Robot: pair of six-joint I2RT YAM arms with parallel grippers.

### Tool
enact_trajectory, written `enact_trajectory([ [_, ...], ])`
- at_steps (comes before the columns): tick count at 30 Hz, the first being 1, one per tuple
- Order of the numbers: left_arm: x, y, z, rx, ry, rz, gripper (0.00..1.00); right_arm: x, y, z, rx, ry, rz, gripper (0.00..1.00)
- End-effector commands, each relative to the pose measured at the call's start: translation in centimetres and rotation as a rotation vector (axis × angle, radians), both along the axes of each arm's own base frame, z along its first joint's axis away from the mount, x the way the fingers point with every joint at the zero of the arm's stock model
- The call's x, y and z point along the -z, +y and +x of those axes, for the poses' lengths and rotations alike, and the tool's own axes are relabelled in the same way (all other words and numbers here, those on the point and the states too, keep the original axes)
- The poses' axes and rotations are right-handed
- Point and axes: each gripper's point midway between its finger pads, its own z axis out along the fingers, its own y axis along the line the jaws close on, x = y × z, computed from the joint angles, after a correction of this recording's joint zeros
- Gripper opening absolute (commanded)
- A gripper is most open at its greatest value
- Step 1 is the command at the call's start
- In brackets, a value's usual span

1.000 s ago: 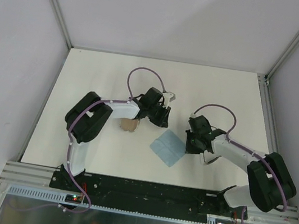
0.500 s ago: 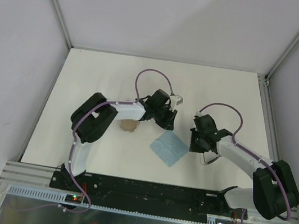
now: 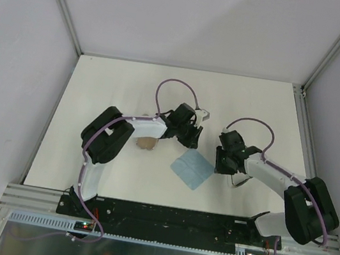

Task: Organize the sunglasses

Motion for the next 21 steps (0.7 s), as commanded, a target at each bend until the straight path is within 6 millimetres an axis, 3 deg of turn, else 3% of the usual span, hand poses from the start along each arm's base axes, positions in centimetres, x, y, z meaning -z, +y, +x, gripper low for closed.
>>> enact_trajectory([
  [1, 3.9, 4.4, -1.2, -0.058, 0.08, 0.182, 0.29, -0.4, 1.1, 2.0, -0.007, -0.055, 0.008, 0.34],
  [11, 3.2, 5.3, -0.5, -0.109, 0.078, 0.174, 0.29, 0.8, 1.9, 2.8, -0.017, -0.041, -0.019, 0.34],
  [21, 3.0, 5.3, -0.6, -0.11, 0.087, 0.16, 0.28, 1.9, 2.3, 0.9, -0.044, 0.013, -0.069, 0.22],
])
